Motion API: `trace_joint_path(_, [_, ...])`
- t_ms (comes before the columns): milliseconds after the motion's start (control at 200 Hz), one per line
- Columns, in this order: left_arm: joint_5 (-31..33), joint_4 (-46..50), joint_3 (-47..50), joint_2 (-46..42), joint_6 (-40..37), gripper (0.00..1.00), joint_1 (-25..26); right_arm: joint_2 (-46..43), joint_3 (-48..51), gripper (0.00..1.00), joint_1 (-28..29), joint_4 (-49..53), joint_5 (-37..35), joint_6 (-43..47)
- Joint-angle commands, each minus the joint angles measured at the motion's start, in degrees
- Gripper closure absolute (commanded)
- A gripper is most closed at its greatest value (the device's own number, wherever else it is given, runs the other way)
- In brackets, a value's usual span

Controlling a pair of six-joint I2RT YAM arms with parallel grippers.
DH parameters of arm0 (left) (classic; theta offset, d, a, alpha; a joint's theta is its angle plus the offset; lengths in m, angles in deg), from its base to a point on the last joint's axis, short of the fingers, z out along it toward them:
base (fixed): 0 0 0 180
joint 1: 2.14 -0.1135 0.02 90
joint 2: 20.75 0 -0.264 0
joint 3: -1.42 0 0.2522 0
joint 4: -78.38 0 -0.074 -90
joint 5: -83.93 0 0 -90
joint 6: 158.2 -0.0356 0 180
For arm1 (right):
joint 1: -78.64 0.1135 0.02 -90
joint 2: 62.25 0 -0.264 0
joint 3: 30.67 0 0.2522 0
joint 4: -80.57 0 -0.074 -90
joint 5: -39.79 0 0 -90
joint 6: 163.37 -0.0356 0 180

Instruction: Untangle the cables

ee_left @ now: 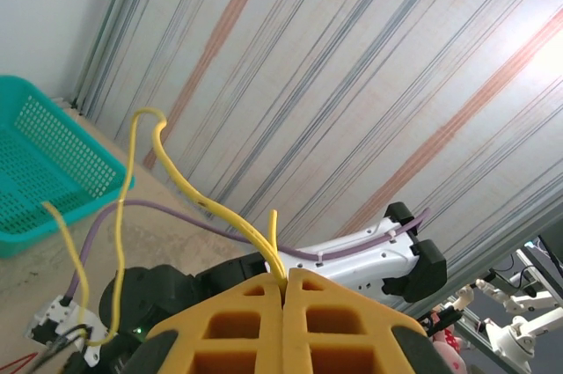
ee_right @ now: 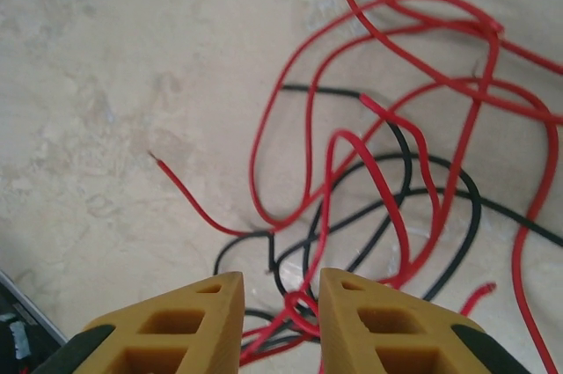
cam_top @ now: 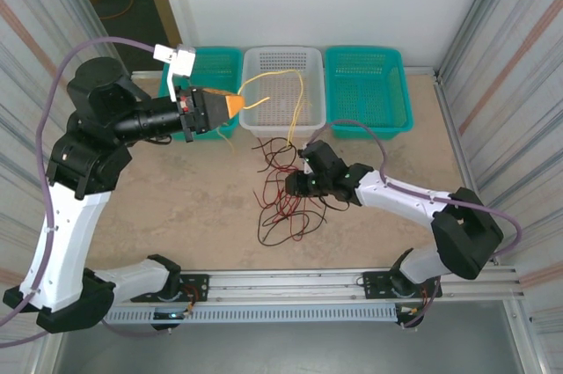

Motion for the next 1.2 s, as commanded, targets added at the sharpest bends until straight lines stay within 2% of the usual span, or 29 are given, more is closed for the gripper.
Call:
trace_joint_path(0, [-1.6,-0.4,-1.5,0.3,-1.0,1.00,-0.2,-6.3,1.0,0.66,0.9,1.7,0.4,0.9])
trace_joint_path(80, [-1.7,-0.4,-1.1,0.1,-1.0,1.00,-0.3,-12.9,2.3,0.53,2.3,5.8,-2.6,2.9])
trace_joint_path(140, [-2.0,-0.6,-1.0,0.1,-1.0,1.00,-0.3,-18.7,3.1,0.37,2.2,8.6,-4.1,3.9])
trace_joint_path(225, [-2.3,-1.0,-1.2,0.2,-0.8,1.00,-0.3,-27.3,3.2,0.25,1.9,12.2,-6.5,5.6])
trace_joint_path(331, [-3.0,-2.0,-1.6,0.4,-0.1,1.00,-0.3,-33.8,1.9,0.16,0.8,13.9,-7.0,7.9])
trace_joint_path(426, [-3.4,-2.0,-2.4,1.0,-0.1,1.00,-0.3,-34.1,-1.2,0.15,0.3,15.8,-6.7,9.8])
trace_joint_path(641, [-3.6,-2.0,-4.7,2.0,0.2,1.00,-0.3,-31.3,-7.1,0.15,1.3,14.3,-3.7,11.5])
trace_joint_path(727, [-3.7,-2.2,-5.0,2.2,0.2,1.00,-0.3,-29.2,-9.0,0.19,2.5,14.7,-5.2,11.9])
trace_joint_path(892, [-3.6,-2.2,-5.1,2.2,0.1,1.00,-0.3,-26.1,-11.1,0.29,2.6,14.7,-6.7,13.5])
trace_joint_path(992, [-3.4,-1.6,-5.3,2.2,-0.5,1.00,-0.3,-23.9,-12.3,0.48,2.3,15.6,-7.5,14.3])
trace_joint_path(1102, [-3.4,-1.3,-5.5,2.3,-0.8,1.00,-0.5,-23.0,-12.1,0.52,1.9,15.4,-8.1,14.1])
trace_joint_path(1193, [-3.2,-1.4,-5.5,2.5,-0.9,1.00,-0.7,-22.5,-11.9,0.60,1.5,14.7,-7.1,13.8])
